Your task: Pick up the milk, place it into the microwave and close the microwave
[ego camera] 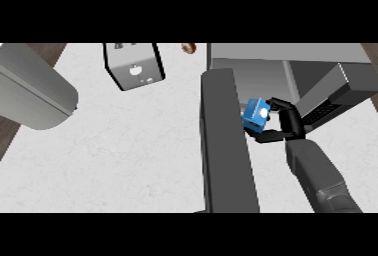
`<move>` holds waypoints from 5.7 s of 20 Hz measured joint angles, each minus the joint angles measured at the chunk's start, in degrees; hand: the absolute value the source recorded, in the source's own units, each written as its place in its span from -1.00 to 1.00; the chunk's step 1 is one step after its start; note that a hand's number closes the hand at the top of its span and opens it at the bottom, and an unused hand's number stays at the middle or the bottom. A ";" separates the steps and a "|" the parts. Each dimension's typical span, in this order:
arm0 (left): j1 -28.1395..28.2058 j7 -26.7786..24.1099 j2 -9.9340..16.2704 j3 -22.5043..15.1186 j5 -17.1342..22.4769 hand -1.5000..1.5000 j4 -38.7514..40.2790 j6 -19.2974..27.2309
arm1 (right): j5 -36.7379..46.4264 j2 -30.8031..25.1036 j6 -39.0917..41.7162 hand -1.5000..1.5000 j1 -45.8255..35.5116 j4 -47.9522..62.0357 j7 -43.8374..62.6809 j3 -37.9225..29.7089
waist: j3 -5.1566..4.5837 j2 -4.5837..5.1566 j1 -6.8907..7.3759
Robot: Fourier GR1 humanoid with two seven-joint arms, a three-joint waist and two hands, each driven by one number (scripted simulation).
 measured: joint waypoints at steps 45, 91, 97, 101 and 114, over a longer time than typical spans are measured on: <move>-13.67 2.70 6.27 -0.59 1.65 -1.00 2.93 1.16 | 4.31 -14.59 -19.57 1.00 -18.96 9.11 14.44 -1.38 | 0.54 5.15 8.63; -18.12 3.86 6.85 -4.40 -6.40 -1.00 9.63 -0.75 | 7.15 -3.68 -26.66 -1.00 -28.25 9.91 20.65 -0.83 | 0.23 3.92 6.42; -17.22 2.57 4.47 -6.44 -9.88 -1.00 10.74 -2.15 | 6.39 -4.44 -23.40 -1.00 -26.57 9.69 18.97 -1.66 | 0.11 3.01 5.04; -15.77 0.93 2.23 -8.98 -12.17 -1.00 10.94 -4.49 | 5.45 -5.66 -19.47 -1.00 -24.52 9.51 17.34 -2.54 | 0.05 2.16 3.79; -16.54 -0.06 -0.67 -19.61 -20.93 -1.00 15.75 -12.19 | -0.68 -3.42 4.95 -1.00 -15.64 9.02 8.43 -7.06 | -0.03 0.47 -0.11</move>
